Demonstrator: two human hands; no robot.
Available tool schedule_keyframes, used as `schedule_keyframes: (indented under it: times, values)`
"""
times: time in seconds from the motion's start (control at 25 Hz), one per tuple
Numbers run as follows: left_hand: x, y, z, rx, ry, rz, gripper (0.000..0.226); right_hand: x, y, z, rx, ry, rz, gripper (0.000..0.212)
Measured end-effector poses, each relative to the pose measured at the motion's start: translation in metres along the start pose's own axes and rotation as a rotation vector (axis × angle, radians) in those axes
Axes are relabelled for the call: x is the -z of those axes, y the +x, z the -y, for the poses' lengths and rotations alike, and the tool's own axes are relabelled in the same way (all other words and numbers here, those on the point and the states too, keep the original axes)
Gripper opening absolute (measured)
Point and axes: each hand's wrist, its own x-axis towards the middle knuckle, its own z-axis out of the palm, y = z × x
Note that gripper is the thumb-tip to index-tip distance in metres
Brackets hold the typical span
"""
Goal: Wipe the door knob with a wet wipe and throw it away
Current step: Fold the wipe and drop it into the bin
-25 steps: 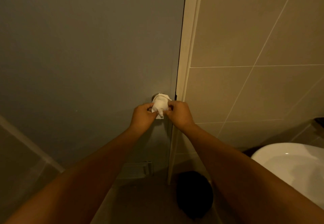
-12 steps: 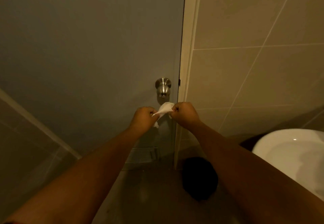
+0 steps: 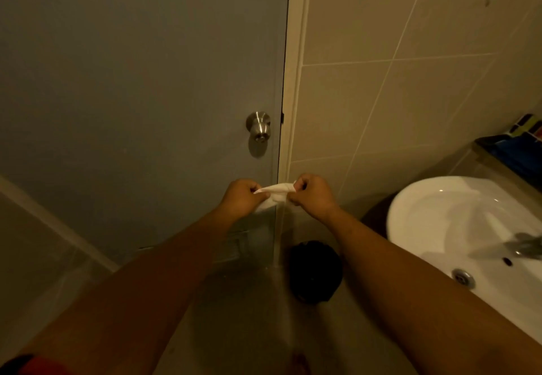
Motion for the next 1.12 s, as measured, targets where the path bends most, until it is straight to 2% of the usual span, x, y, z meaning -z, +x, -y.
schedule_keyframes:
  times: [0.2, 0.28, 0.48, 0.68, 0.96, 1.12]
  values:
    - [-0.026, -0.024, 0.005, -0.032, -0.12, 0.012, 0.025, 0.013, -0.058, -0.013, -0.118, 0.105, -0.083, 0.033]
    - [-0.033, -0.029, -0.001, -0.018, -0.166, 0.055, 0.029, 0.022, -0.072, -0.022, -0.157, 0.141, -0.122, 0.027]
    - [-0.047, -0.027, -0.013, 0.041, -0.293, 0.131, 0.028, 0.039, -0.075, -0.044, -0.216, 0.114, -0.199, 0.009]
    - [-0.076, -0.004, -0.009, 0.152, -0.381, 0.168, 0.026, 0.036, -0.055, -0.077, -0.308, 0.105, -0.217, 0.013]
    - [-0.159, 0.053, 0.017, 0.33, -0.25, 0.183, 0.021, 0.021, -0.009, -0.165, -0.53, 0.139, -0.163, 0.004]
    - [-0.209, 0.089, 0.031, 0.412, -0.151, 0.259, 0.017, 0.01, 0.029, -0.226, -0.643, 0.081, -0.062, 0.026]
